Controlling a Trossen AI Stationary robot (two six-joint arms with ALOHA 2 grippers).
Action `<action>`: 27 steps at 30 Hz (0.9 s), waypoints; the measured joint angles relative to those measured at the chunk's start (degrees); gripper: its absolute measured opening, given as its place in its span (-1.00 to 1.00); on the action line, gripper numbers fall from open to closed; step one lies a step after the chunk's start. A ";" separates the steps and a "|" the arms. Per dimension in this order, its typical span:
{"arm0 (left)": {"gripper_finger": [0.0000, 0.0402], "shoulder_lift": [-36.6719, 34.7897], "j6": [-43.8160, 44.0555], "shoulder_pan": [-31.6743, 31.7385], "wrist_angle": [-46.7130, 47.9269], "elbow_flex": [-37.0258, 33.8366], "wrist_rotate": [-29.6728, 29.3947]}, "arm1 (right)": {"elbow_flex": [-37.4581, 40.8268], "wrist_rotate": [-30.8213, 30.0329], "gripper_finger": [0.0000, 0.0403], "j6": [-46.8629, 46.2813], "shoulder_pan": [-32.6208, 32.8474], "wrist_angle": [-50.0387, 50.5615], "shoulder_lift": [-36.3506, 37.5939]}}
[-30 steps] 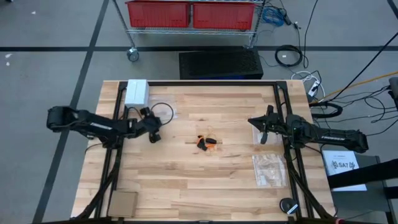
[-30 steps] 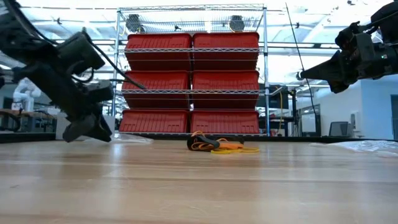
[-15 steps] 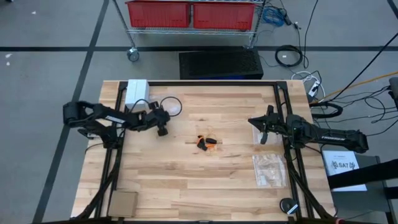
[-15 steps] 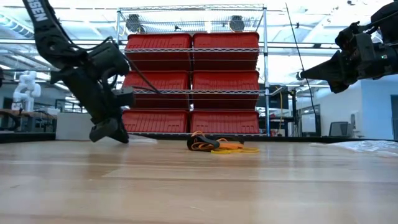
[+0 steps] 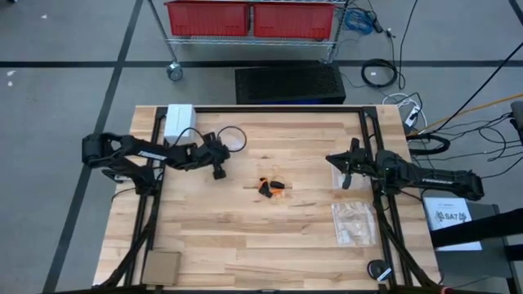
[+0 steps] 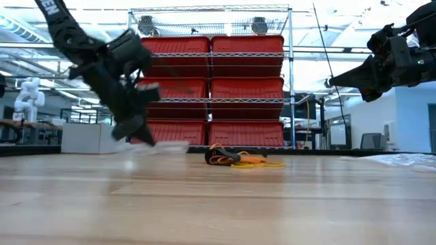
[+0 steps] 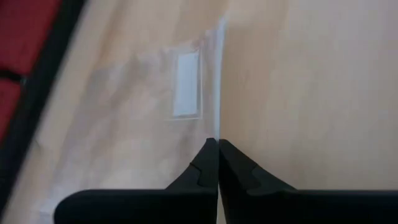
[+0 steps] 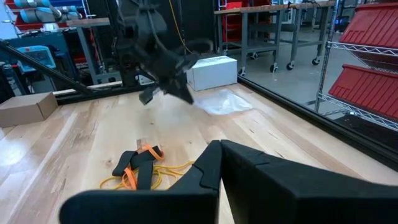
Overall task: Sort rubber bands
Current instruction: Open the top left transparent zip bag
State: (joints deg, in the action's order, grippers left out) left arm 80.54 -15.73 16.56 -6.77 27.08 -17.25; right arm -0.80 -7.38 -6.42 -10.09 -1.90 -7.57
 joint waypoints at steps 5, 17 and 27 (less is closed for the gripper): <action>-0.99 -0.79 0.31 -2.11 2.22 3.51 1.45 | 0.00 0.00 -1.00 0.02 0.01 -0.03 0.00; -1.00 -0.86 0.31 -5.73 1.92 8.45 9.77 | 0.00 -0.02 -1.00 0.01 0.01 0.01 0.00; -1.00 -0.91 0.47 -10.75 3.74 12.45 9.93 | 0.00 -0.04 -1.00 1.11 0.01 -0.82 0.00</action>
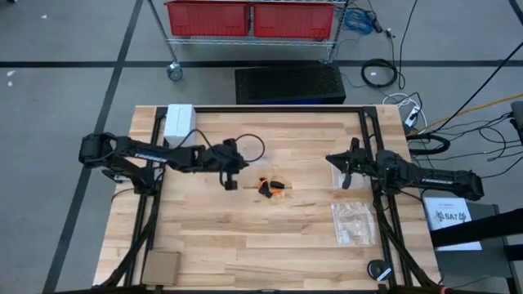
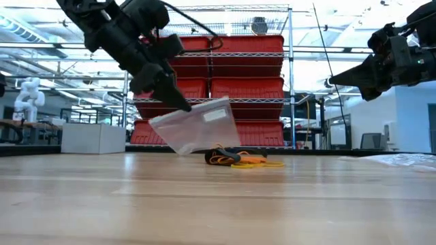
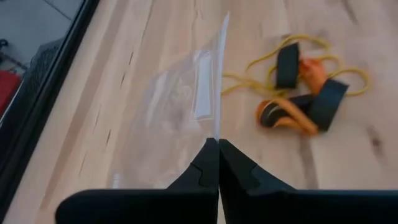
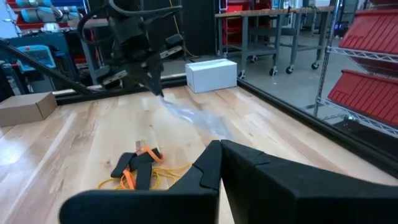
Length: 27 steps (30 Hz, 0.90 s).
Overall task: Sort rubber bands
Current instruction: Open the top left transparent zip bag
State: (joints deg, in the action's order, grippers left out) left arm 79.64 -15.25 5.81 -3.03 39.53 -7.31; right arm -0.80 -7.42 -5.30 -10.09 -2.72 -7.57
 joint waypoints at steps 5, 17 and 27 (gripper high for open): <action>-1.00 0.00 2.94 -1.40 0.12 1.68 -0.02 | 0.00 0.00 -1.00 -2.50 0.00 -4.47 -0.02; -1.00 -0.02 5.84 -1.89 0.00 5.40 -0.07 | 0.00 0.84 -0.99 -8.58 0.03 -13.32 -4.54; -1.00 -0.02 5.49 -0.43 0.02 7.76 -0.15 | -3.82 3.06 -0.95 -1.41 1.94 -22.72 -20.58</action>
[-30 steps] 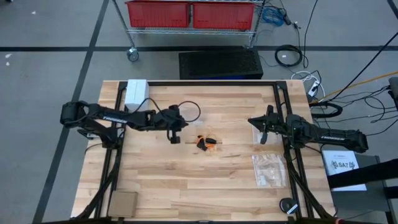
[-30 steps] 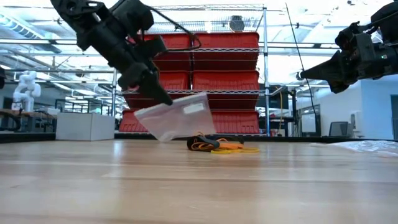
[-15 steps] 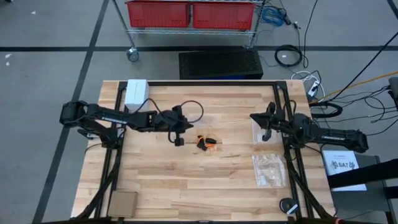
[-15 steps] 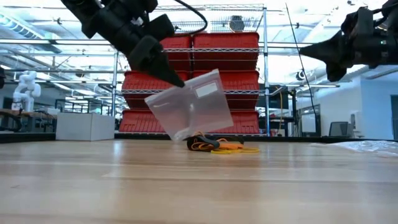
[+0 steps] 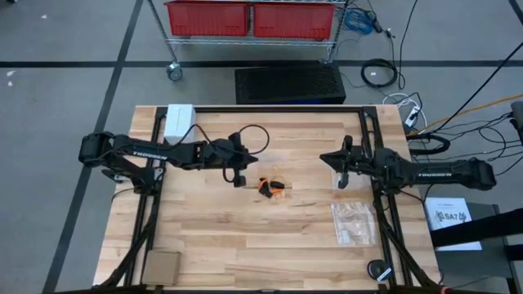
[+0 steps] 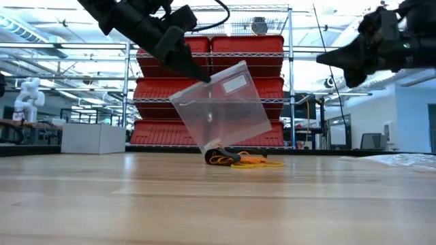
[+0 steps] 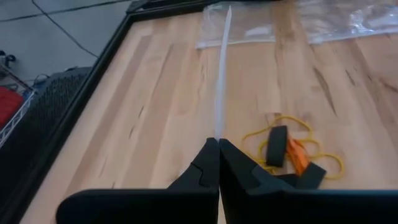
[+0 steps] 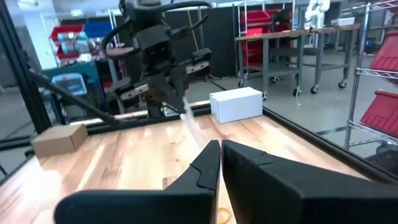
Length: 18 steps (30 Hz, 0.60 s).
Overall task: Sort rubber bands
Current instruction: Open the top left transparent zip bag
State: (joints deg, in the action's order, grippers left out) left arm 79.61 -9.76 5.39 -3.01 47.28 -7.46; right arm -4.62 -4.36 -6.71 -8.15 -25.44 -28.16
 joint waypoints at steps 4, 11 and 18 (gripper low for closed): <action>-1.00 0.00 0.33 1.08 0.07 0.03 -0.04 | -6.01 -0.04 -0.93 -1.05 0.01 0.31 -8.64; -1.00 0.00 0.37 2.71 -0.07 0.03 -0.04 | -17.53 -0.84 -0.70 1.52 -0.01 4.13 -26.54; -1.00 0.00 -1.21 3.02 -0.04 0.03 1.14 | -29.07 -0.05 -0.32 4.83 -0.06 5.41 -40.87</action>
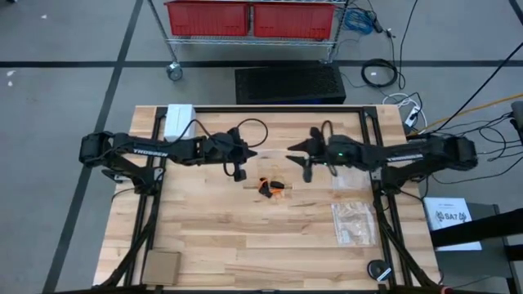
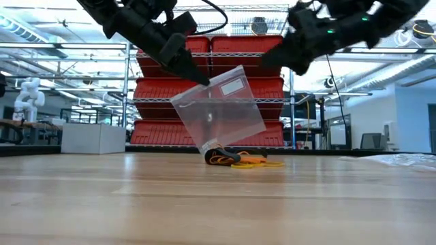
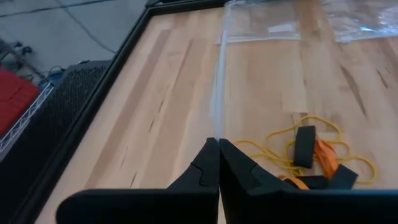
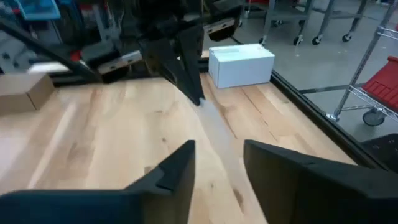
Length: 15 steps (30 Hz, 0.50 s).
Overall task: Sort rubber bands
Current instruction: Open the top left transparent zip bag
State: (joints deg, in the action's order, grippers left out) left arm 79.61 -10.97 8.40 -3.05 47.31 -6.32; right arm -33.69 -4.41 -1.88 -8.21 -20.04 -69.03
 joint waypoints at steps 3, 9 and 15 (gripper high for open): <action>-1.00 0.00 -0.38 -0.04 0.03 0.00 1.40 | -4.75 0.05 -0.20 2.59 0.00 3.95 -4.44; -1.00 0.00 -0.48 -0.28 0.00 0.00 1.44 | -11.31 0.59 -0.08 4.70 0.04 7.22 -10.80; -1.00 0.00 -1.52 -0.28 -1.52 0.00 1.57 | -15.88 1.74 -0.29 5.60 0.07 12.62 -15.00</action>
State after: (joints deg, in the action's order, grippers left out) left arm 79.61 -12.49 8.12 -4.57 47.31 -4.75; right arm -49.57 -2.67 3.73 -8.14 -7.42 -84.03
